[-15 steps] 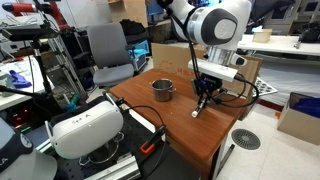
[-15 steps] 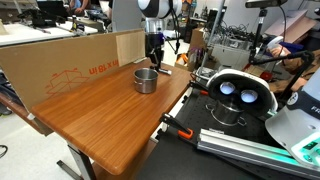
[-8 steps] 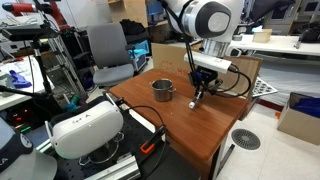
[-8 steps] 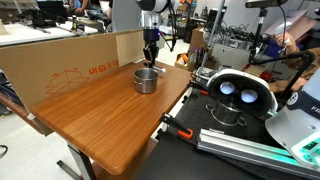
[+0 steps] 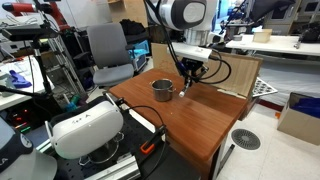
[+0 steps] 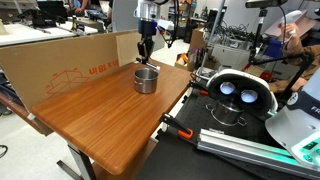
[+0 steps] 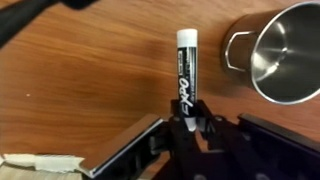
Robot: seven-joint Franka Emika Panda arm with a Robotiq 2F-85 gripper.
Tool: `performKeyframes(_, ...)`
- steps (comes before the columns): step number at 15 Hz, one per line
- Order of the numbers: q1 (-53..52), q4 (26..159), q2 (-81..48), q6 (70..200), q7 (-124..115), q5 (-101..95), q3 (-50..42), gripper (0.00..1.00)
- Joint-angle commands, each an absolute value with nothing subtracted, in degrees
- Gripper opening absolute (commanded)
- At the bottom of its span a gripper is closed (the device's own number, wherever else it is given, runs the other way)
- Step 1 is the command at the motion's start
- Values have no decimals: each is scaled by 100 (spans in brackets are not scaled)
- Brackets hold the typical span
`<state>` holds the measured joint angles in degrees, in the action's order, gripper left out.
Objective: Place the black marker inside the silver pot
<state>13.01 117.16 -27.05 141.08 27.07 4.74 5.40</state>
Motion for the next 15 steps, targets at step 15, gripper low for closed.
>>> performKeyframes(15,744,13738,-1264,16159,2658,584,741,5)
